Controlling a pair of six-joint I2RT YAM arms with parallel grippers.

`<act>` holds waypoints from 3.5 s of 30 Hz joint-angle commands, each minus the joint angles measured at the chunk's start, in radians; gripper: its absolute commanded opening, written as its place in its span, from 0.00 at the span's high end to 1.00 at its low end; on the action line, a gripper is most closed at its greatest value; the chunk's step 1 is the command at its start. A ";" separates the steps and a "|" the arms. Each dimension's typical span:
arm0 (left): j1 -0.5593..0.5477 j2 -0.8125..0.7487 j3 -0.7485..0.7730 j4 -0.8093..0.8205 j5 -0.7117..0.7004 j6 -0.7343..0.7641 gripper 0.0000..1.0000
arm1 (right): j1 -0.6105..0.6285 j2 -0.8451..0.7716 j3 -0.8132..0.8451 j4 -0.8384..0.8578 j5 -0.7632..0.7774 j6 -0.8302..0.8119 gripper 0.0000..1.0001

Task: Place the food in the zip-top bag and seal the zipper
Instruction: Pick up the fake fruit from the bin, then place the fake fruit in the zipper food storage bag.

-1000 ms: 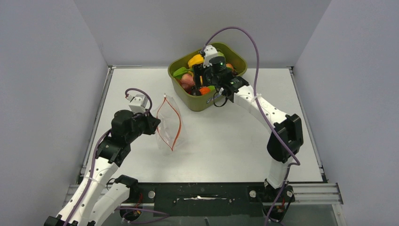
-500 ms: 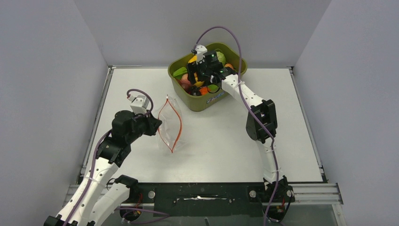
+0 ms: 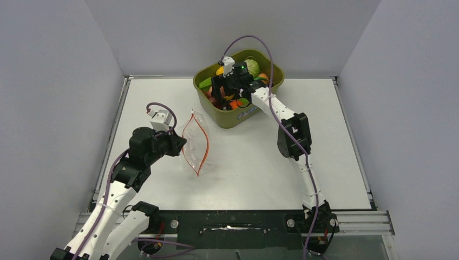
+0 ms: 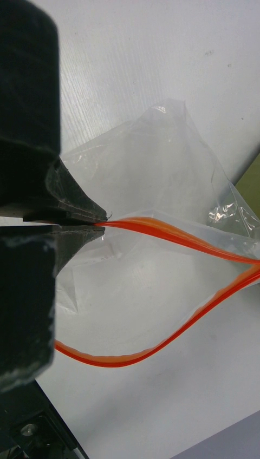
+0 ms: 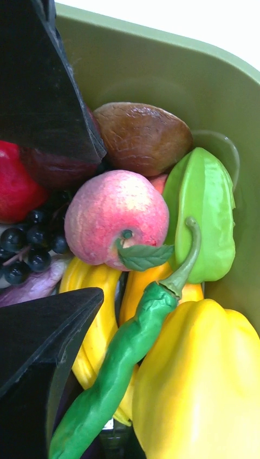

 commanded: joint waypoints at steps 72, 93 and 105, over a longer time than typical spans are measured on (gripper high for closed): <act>-0.007 0.082 0.083 0.008 -0.100 -0.144 1.00 | 0.021 -0.682 -0.579 0.108 0.153 0.137 0.62; -0.008 0.186 0.161 0.025 -0.041 -0.259 1.00 | 0.340 -1.076 -0.935 0.246 0.197 0.371 0.65; -0.007 0.139 0.169 0.047 0.056 -0.319 1.00 | 0.453 -0.904 -0.844 0.148 0.245 0.403 0.62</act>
